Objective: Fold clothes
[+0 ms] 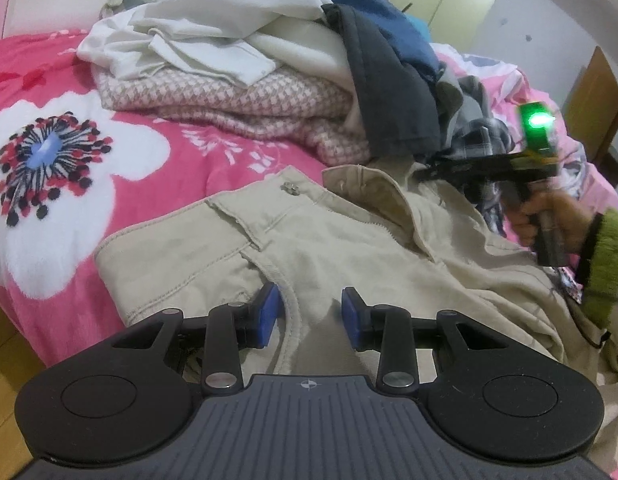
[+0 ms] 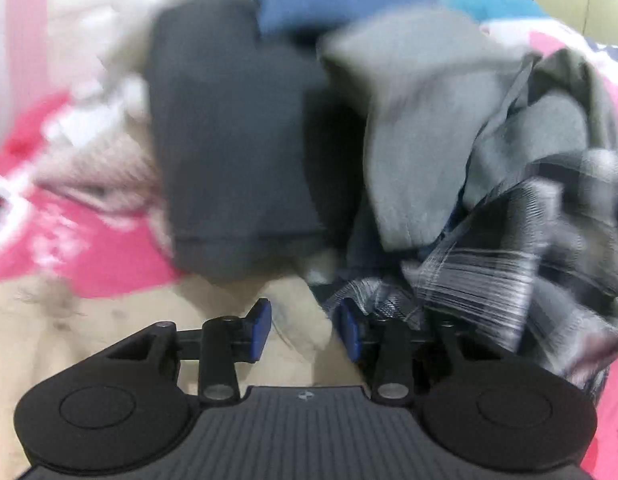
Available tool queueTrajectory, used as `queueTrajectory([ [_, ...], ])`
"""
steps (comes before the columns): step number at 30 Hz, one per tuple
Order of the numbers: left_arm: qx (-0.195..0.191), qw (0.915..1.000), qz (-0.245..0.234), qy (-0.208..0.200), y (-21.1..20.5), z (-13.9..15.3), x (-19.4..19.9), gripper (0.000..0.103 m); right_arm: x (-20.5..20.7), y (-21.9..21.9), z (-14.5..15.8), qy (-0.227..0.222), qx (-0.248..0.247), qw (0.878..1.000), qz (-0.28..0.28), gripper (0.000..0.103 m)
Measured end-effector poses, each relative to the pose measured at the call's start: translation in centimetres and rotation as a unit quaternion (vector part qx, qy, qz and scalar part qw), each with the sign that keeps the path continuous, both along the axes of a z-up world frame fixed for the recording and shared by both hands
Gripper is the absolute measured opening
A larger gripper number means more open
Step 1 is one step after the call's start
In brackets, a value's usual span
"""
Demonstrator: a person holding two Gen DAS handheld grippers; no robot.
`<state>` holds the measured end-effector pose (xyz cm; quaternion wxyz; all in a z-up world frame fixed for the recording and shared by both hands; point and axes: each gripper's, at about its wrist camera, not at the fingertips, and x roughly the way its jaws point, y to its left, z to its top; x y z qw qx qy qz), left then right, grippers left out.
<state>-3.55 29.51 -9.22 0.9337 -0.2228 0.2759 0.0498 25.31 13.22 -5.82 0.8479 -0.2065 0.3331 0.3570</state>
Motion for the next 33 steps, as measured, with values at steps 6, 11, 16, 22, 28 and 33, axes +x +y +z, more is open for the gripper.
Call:
queueTrajectory([
  [6,0.000,1.0000,-0.001,0.000,0.0,-0.1,0.1,0.035,0.3,0.4,-0.2,0.057,0.005,0.998,-0.013,0.020],
  [11,-0.001,1.0000,0.000,-0.002,0.0,-0.1,-0.1,0.035,-5.5,-1.1,3.3,-0.006,0.027,0.999,0.033,0.011],
  [16,-0.001,1.0000,0.000,-0.002,0.1,-0.1,-0.1,0.035,-14.9,-4.8,6.3,-0.140,0.026,0.983,0.114,0.010],
  [22,0.021,0.9998,-0.002,-0.003,-0.4,0.1,-0.4,0.035,-21.1,-6.9,8.7,-0.312,0.045,0.941,0.124,0.009],
  [28,0.027,0.9996,0.005,-0.007,-0.3,0.3,-0.4,0.034,-21.5,-5.3,9.2,-0.429,0.045,0.895,0.115,0.009],
  [33,0.049,0.9988,0.004,0.003,-0.9,0.2,0.2,0.034,-13.6,-0.4,4.9,-0.446,-0.003,0.890,0.099,0.009],
])
